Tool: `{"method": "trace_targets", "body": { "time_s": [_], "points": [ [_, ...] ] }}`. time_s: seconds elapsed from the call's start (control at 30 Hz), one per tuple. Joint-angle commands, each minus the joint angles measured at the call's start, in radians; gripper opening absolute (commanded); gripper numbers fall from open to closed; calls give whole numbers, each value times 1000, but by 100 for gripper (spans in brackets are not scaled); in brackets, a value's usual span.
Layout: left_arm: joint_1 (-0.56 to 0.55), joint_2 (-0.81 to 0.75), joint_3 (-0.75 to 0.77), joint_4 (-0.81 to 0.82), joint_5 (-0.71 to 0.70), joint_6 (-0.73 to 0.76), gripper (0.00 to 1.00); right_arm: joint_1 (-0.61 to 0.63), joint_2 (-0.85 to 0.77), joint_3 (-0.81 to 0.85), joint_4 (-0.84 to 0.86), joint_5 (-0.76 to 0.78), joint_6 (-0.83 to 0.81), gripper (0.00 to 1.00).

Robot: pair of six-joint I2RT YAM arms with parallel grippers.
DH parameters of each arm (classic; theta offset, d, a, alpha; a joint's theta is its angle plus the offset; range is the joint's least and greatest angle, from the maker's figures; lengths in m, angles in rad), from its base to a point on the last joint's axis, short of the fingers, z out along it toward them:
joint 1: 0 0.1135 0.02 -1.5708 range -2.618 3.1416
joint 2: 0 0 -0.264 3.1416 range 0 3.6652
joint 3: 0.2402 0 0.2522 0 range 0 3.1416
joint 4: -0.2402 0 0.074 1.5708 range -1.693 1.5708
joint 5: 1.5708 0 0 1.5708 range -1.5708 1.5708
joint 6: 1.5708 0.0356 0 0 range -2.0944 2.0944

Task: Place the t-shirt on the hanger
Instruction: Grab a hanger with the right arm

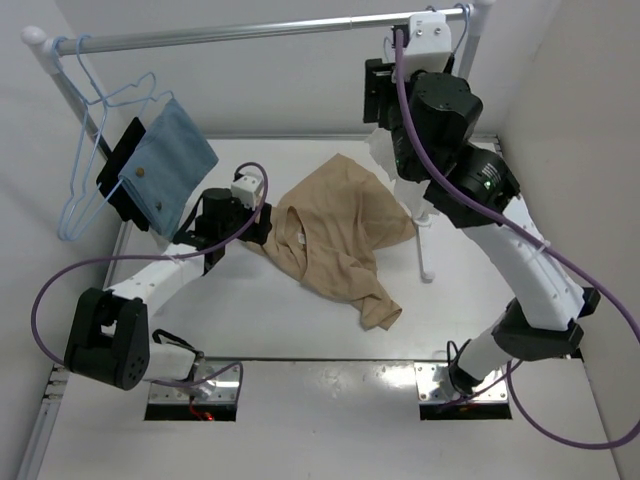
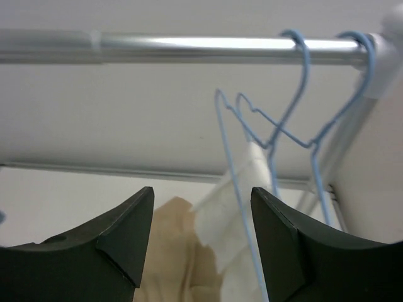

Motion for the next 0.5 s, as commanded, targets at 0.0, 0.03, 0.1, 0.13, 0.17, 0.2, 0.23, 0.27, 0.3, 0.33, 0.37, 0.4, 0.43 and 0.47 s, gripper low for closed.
{"method": "trace_targets", "body": {
  "time_s": [0.0, 0.03, 0.1, 0.13, 0.17, 0.2, 0.23, 0.27, 0.3, 0.33, 0.37, 0.4, 0.43, 0.47],
  "points": [
    [-9, -22, 5, 54, 17, 7, 78, -61, -82, -47, -14, 81, -11, 63],
    [-9, -22, -4, 54, 17, 7, 78, -76, -82, -47, -42, 57, 9, 63],
    [-19, -33, -15, 66, 17, 7, 78, -110, -56, 23, -169, 22, 37, 65],
    [-19, -45, -24, 66, 17, -2, 78, -147, -13, 51, -209, -17, 64, 68],
    [-30, -45, -24, 66, 17, -2, 78, -167, 8, 100, -246, -35, 81, 71],
    [-39, -56, -33, 66, 17, -2, 78, -214, 25, 115, -303, -73, 99, 73],
    [-39, -56, -33, 66, 17, -2, 78, -242, 36, 115, -317, -98, 118, 74],
    [-48, -66, -33, 66, 17, -2, 78, -268, 36, 115, -317, -124, 150, 74],
    [-58, -82, -44, 66, 17, 9, 78, -291, 36, 100, -317, -184, 164, 76],
    [-58, -82, -54, 66, 17, 9, 78, -332, 36, 91, -317, -224, 178, 76],
    [-58, -97, -55, 66, 17, 9, 78, -349, 36, 77, -317, -262, 199, 76],
    [-67, -109, -65, 66, 17, 18, 78, -380, 36, 77, -317, -332, 210, 76],
    [-67, -109, -74, 66, 17, 18, 78, -394, 50, 77, -317, -360, 230, 76],
    [-67, -120, -74, 66, 17, 18, 78, -406, 50, 77, -317, -382, 230, 76]
  ]
}}
